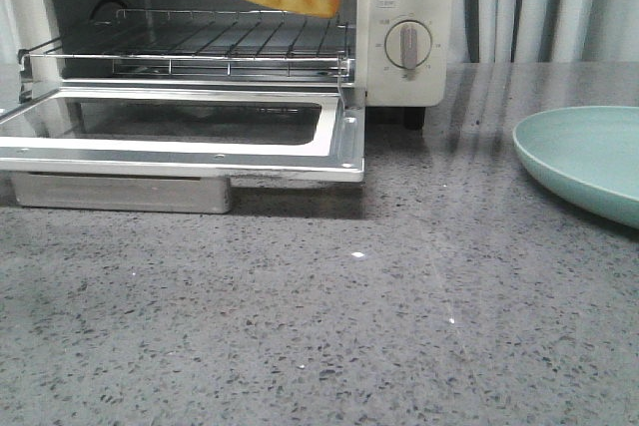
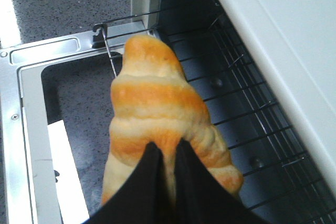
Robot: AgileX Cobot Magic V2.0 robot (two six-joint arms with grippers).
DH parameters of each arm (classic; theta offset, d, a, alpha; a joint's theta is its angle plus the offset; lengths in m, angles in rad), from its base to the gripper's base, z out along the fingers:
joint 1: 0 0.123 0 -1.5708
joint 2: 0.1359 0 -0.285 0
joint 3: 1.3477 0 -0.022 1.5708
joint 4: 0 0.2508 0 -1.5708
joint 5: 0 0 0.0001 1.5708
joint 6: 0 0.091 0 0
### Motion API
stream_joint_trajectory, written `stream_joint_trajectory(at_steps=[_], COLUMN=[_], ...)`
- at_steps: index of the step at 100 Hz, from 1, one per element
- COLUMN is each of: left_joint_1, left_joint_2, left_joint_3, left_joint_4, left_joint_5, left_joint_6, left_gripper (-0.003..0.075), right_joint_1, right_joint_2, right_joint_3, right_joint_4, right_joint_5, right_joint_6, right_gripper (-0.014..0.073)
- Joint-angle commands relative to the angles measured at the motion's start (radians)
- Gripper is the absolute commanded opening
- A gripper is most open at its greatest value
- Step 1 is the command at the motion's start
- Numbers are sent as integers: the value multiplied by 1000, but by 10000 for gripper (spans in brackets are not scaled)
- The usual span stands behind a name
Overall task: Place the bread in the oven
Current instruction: 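Carry the croissant with the right gripper into the open oven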
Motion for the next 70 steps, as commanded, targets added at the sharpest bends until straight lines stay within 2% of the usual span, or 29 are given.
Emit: stream_joint_trajectory(at_steps=[1,41,70], left_joint_1=[3,3,3], left_joint_2=[-3,-3,-3], left_joint_3=[-38,-38,-38], left_joint_4=[-1,-1,1], left_joint_5=[-87,-87,-87], left_joint_6=[-2,-2,-2], left_gripper=[-20,-20,-20], right_joint_1=[1,1,-1], right_joint_2=[-41,-39,12], right_joint_3=[-40,-40,-38], right_joint_4=[11,-12,-25], right_joint_5=[-85,-177,-183], right_joint_6=[-5,-5,-4], right_gripper=[-57,-57,-57])
